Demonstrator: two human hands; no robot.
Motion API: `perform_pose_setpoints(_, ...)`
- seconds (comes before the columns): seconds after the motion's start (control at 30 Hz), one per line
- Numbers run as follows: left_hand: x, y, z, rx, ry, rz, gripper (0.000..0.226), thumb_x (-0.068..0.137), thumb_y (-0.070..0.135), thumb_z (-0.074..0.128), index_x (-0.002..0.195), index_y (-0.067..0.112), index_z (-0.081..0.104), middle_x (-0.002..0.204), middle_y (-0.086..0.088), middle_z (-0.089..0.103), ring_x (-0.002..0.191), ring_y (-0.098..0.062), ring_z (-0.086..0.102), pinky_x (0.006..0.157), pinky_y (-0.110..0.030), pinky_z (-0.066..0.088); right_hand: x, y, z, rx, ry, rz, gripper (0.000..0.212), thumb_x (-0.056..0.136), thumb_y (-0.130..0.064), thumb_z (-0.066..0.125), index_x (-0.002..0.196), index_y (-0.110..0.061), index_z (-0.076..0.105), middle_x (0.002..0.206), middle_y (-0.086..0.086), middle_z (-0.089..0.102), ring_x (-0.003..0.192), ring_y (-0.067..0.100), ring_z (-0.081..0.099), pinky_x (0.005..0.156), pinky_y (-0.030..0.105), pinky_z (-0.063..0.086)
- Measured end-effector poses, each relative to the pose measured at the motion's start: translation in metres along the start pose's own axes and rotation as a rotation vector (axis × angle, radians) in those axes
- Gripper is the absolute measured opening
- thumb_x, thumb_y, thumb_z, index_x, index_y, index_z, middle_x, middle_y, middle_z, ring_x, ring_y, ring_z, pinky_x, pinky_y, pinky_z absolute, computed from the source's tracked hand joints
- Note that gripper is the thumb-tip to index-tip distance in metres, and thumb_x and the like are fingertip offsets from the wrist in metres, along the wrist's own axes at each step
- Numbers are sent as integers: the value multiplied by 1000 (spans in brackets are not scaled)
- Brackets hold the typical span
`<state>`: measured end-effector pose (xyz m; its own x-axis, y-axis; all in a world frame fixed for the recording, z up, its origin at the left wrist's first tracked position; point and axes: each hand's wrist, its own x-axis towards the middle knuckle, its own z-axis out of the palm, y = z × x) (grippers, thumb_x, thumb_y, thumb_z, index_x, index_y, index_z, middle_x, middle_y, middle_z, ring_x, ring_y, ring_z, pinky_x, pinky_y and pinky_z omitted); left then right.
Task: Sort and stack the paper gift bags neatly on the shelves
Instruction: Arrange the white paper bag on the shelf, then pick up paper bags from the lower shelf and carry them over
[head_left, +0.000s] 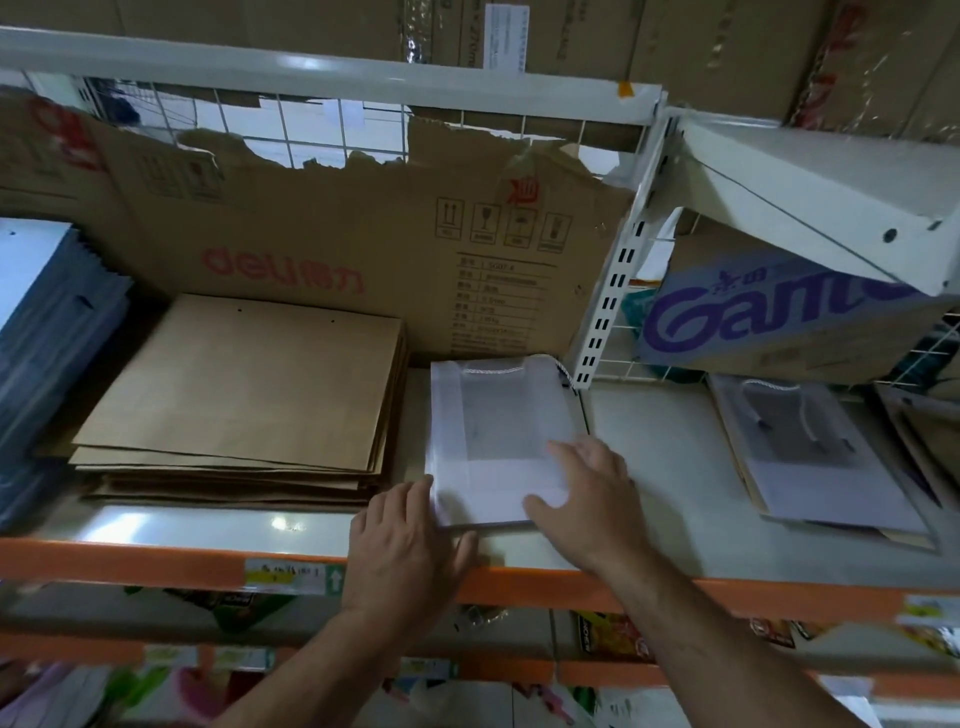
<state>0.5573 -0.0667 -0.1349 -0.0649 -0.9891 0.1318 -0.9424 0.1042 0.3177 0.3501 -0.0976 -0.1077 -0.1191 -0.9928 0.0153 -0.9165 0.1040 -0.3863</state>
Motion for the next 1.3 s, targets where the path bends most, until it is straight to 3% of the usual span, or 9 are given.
perform_pose_setpoints(0.07, 0, 0, -1, -13, 4, 4, 83, 88, 75, 37, 152, 23, 29, 148, 0, 44, 135, -16, 40, 113, -34, 31, 1, -1, 5, -53, -133, -32, 76, 82, -65, 54, 150, -38, 35, 158, -5, 25, 143, 19, 21, 113, 42, 29)
perform_pose_setpoints(0.2, 0, -2, 1, -10, -37, -4, 88, 79, 79, 15, 149, 29, 33, 147, 2, 44, 135, -17, 39, 113, -37, 31, 5, -1, 8, -88, -165, -31, 77, 80, -71, 51, 149, -40, 36, 158, -7, 26, 143, 18, 22, 113, 42, 26)
perform_pose_setpoints(0.37, 2, -3, 3, -20, -76, 23, 66, 89, 73, 38, 142, 36, 35, 151, 3, 35, 140, -18, 31, 115, -39, 30, 8, 0, 4, -92, -193, -50, 78, 80, -74, 50, 149, -40, 35, 158, -6, 25, 143, 19, 23, 112, 43, 27)
perform_pose_setpoints(0.47, 4, 1, -1, -51, -87, 38, 63, 90, 69, 46, 142, 36, 36, 156, 2, 29, 144, -22, 22, 118, -42, 25, 3, 9, -2, 79, -130, -29, 70, 85, -63, 57, 148, -36, 40, 158, -7, 27, 142, 17, 29, 112, 39, 32)
perform_pose_setpoints(0.6, 7, 22, -2, -28, -26, 128, 59, 85, 69, 44, 131, 33, 54, 147, -4, 46, 139, -28, 34, 112, -51, 30, -11, 38, -14, 168, -11, -2, 56, 92, -46, 59, 144, -29, 49, 149, -10, 38, 131, 9, 43, 104, 25, 38)
perform_pose_setpoints(0.7, 11, 53, 4, -60, 2, 205, 50, 90, 62, 48, 130, 34, 54, 144, 2, 48, 136, -22, 32, 113, -44, 30, -18, 64, -28, 135, 38, 9, 42, 94, -37, 58, 135, -26, 56, 138, -10, 49, 118, 7, 51, 93, 20, 40)
perform_pose_setpoints(0.83, 10, 106, 17, -136, -54, 291, 44, 95, 57, 48, 133, 34, 52, 137, 9, 50, 130, -15, 37, 109, -34, 31, -24, 103, -47, 150, 83, 84, 33, 93, -36, 60, 124, -26, 63, 125, -10, 58, 97, 8, 58, 85, 28, 48)
perform_pose_setpoints(1.0, 8, 183, 37, -179, -93, 338, 47, 97, 54, 48, 138, 30, 48, 137, 10, 50, 127, -14, 39, 106, -29, 33, -34, 166, -77, 184, 120, 119, 29, 93, -35, 61, 120, -25, 64, 120, -10, 60, 92, 6, 55, 82, 27, 45)
perform_pose_setpoints(1.3, 12, 338, 76, -313, -139, 134, 48, 96, 45, 56, 136, 21, 48, 132, 0, 53, 121, -19, 46, 96, -30, 39, -44, 314, -146, 207, 216, 212, 16, 90, -27, 62, 103, -21, 69, 104, 1, 70, 95, 19, 66, 77, 26, 47)
